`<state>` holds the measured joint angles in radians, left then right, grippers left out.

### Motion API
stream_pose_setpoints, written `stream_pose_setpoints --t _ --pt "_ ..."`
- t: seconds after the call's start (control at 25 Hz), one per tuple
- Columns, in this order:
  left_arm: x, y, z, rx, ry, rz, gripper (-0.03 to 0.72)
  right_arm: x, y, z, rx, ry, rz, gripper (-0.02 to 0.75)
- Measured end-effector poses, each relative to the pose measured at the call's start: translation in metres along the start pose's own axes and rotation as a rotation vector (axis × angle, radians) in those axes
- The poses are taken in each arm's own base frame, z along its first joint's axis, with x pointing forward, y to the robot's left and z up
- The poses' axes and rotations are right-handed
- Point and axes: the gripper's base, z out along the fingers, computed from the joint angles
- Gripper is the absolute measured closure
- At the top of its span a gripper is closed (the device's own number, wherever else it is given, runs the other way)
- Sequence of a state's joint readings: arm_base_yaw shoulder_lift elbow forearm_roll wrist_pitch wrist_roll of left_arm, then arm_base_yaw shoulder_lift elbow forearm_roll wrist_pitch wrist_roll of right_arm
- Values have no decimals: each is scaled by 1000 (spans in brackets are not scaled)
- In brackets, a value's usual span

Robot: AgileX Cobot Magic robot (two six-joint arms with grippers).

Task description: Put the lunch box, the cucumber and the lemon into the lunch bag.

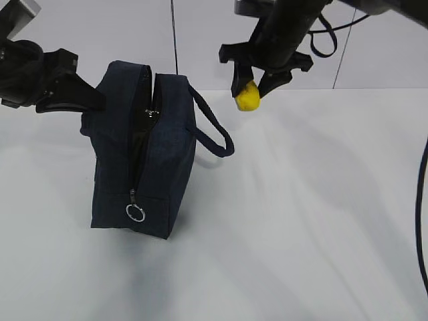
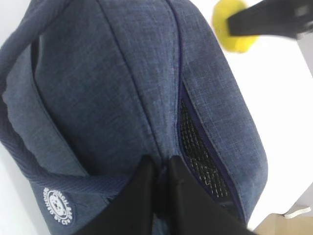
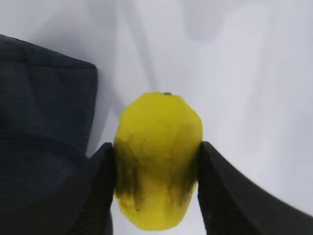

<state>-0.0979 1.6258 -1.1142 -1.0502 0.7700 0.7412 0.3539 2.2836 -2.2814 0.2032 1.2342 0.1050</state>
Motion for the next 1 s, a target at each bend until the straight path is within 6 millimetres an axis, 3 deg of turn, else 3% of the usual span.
stream_pose_setpoints --t 0.16,0.28,0.84,1.0 --pt "0 0 0 0 0 0 671 -1 15 -25 -112 -36 -29 346" --pt "0 0 0 0 0 0 671 -1 27 -33 -234 -44 -51 346" --pt "0 0 0 0 0 0 671 6 83 -33 -439 -100 -168 346" --pt "0 0 0 0 0 0 671 7 87 -17 -473 -79 -153 347"
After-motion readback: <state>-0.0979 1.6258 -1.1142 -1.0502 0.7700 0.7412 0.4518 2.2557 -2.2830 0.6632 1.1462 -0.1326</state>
